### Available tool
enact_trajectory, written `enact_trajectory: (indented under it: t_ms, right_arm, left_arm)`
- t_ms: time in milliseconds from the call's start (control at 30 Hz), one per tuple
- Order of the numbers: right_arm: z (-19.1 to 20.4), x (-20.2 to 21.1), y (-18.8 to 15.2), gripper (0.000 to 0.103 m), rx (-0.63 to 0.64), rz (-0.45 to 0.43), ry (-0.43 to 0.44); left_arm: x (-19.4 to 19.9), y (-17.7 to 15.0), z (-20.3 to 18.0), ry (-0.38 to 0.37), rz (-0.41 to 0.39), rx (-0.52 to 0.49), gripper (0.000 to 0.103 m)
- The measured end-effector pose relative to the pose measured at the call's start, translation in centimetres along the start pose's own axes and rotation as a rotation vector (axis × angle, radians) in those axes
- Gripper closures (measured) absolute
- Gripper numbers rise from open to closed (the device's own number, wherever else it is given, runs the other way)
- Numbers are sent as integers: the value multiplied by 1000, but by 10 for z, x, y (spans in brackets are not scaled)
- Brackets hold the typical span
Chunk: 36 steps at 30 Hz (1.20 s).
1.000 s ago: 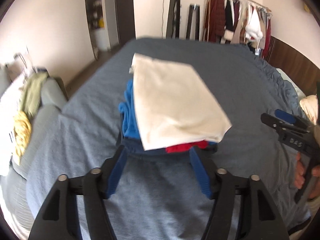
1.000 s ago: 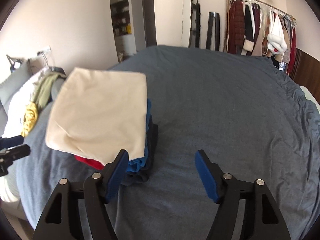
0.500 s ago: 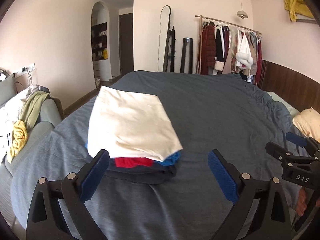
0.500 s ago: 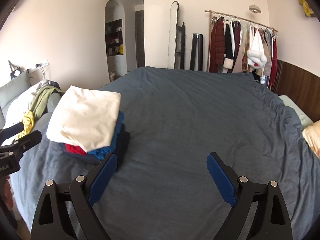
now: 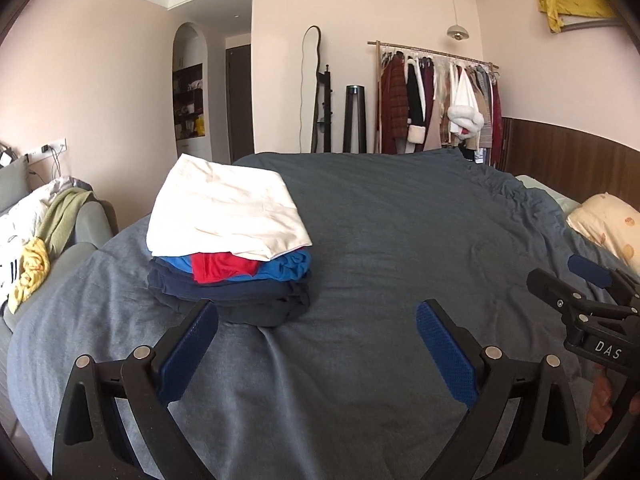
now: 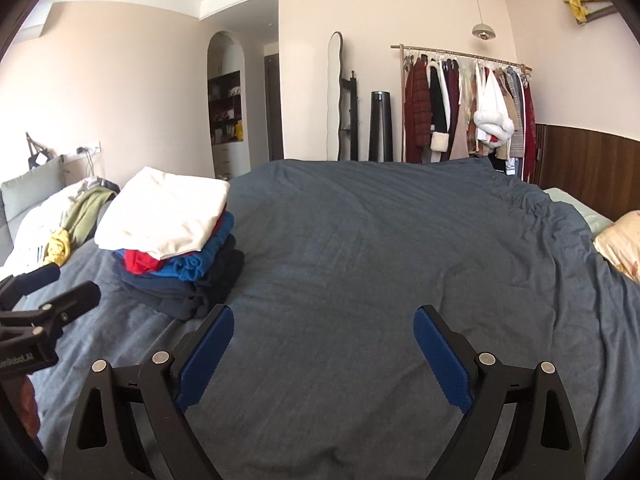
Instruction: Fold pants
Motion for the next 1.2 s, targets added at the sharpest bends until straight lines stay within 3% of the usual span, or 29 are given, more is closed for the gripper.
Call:
enact_trajectory:
  t_ms: [167,633,1200]
  right_arm:
    - [-8,39,0,11,-10,-32,-42]
    - [-27,118,-22,11,-16,-41,-103]
    - [-39,165,-36,11,-9,-68,-144]
  left_arm:
    - [23,2,-15,-2,27,-39,1]
    - [87,-10,-33,29,28,-3,0]
    - [120,-13,-62,12,1,-36,0]
Point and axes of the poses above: each gripper's, at about its wrist camera, not at the fingertips, and x roughly against the way its jaws point, z to its left, y to its top, the point moved 10 cm from there along -x, roughly the way its jaws point, and after that the axes turned 8 degrees about -x, right-handed, at the moved point
